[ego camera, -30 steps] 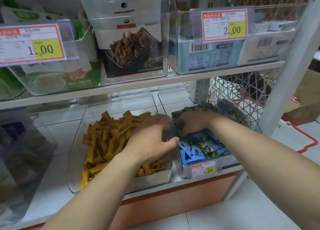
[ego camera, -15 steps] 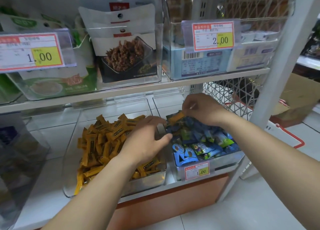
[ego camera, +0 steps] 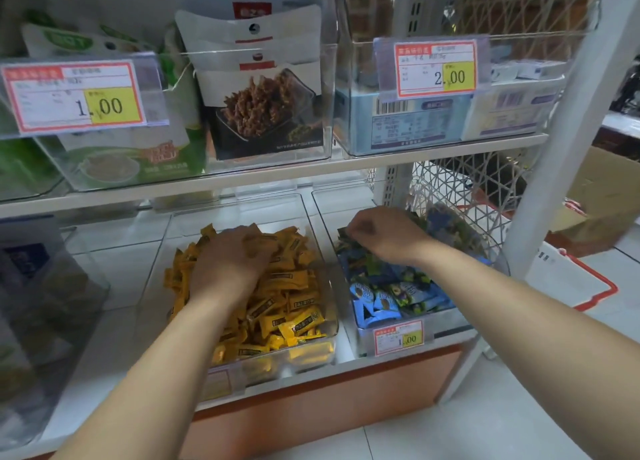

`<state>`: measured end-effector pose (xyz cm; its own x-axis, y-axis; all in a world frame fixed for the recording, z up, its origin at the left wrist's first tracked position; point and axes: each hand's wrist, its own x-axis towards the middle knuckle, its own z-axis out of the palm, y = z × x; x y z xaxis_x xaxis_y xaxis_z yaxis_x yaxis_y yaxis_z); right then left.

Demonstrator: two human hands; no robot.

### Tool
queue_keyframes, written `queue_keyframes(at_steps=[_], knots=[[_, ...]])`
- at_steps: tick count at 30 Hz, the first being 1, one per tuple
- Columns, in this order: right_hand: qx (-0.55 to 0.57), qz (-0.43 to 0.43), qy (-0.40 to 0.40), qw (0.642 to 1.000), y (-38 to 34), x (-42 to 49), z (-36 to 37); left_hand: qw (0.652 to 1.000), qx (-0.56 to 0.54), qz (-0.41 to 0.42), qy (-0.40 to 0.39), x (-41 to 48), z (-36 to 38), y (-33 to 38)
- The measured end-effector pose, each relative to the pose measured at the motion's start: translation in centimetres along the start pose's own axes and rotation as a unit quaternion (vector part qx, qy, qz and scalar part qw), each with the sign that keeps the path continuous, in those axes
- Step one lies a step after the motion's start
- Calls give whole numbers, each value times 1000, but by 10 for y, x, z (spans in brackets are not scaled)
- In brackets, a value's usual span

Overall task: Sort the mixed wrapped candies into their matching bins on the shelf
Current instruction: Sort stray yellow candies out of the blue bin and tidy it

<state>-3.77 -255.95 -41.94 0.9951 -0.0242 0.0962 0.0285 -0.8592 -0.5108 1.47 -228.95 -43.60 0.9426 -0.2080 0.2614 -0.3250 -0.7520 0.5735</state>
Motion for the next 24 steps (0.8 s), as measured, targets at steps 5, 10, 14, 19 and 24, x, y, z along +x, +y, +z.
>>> queue_keyframes(at_steps=[5, 10, 14, 19, 24], knots=[[-245, 2, -115, 963, 2, 26, 16, 996, -10, 86, 11, -6, 2, 12], [-177, 4, -191, 965, 8, 38, 21, 977, 0, 183, -106, -22, 24, 48], [-163, -18, -169, 972, 12, 38, 24, 956, 69, 250, -136, -24, 35, 61], [-146, -22, -65, 987, 19, 27, 8, 945, 108, 264, -158, -22, 43, 68], [-22, -10, 91, 996, 20, 1, -24, 955, 61, 259, -130, -21, 47, 65]])
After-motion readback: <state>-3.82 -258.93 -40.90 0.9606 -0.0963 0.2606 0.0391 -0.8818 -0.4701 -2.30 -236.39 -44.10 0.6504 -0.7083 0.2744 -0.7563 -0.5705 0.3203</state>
